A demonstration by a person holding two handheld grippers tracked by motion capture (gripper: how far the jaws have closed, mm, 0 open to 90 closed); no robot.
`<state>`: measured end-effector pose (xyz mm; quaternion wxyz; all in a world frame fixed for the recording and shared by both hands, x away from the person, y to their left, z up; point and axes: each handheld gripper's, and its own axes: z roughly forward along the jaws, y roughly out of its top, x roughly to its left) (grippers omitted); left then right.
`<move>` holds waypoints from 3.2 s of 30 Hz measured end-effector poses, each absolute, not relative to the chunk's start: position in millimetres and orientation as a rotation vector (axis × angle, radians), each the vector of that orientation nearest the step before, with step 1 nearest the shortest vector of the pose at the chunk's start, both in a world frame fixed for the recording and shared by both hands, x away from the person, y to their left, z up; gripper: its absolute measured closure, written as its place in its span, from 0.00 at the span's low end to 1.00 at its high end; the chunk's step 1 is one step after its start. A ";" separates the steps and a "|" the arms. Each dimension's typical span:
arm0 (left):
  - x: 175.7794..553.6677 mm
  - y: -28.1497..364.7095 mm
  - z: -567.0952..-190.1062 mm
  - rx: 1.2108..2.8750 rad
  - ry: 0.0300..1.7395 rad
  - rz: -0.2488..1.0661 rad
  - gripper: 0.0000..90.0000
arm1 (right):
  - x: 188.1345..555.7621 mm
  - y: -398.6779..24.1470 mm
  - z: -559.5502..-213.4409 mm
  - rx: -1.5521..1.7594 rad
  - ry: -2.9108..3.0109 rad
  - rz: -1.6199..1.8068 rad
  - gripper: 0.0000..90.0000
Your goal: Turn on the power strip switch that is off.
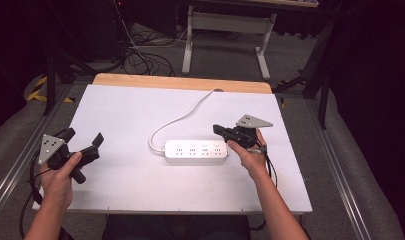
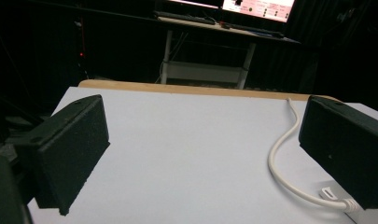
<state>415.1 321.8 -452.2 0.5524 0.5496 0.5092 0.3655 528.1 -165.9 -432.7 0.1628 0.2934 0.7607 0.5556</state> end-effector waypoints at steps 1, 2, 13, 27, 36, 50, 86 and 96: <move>415.1 321.9 -452.2 1.300 1.204 0.864 0.03 | 527.4 -168.5 -431.6 0.835 2.159 1.595 1.00; 415.1 321.8 -452.2 1.300 1.203 0.864 0.03 | 526.6 -171.6 -430.4 0.831 2.148 1.606 1.00; 415.4 321.5 -452.2 1.306 1.202 0.867 0.03 | 519.0 -196.9 -424.1 0.840 2.074 1.672 1.00; 415.2 321.4 -452.1 1.300 1.203 0.865 0.03 | 510.7 -206.7 -417.8 0.811 1.998 1.727 1.00; 415.5 321.2 -452.1 1.301 1.203 0.863 0.03 | 502.7 -222.4 -416.8 0.818 1.917 1.782 1.00; 415.9 320.8 -451.9 1.303 1.201 0.864 0.03 | 491.1 -245.1 -417.4 0.823 1.845 1.802 0.95; 415.2 320.5 -451.3 1.295 1.200 0.861 0.03 | 481.6 -264.3 -416.0 0.844 1.718 1.739 0.47; 415.3 320.5 -451.4 1.297 1.201 0.861 0.03 | 483.4 -265.6 -417.5 0.864 1.703 1.740 0.21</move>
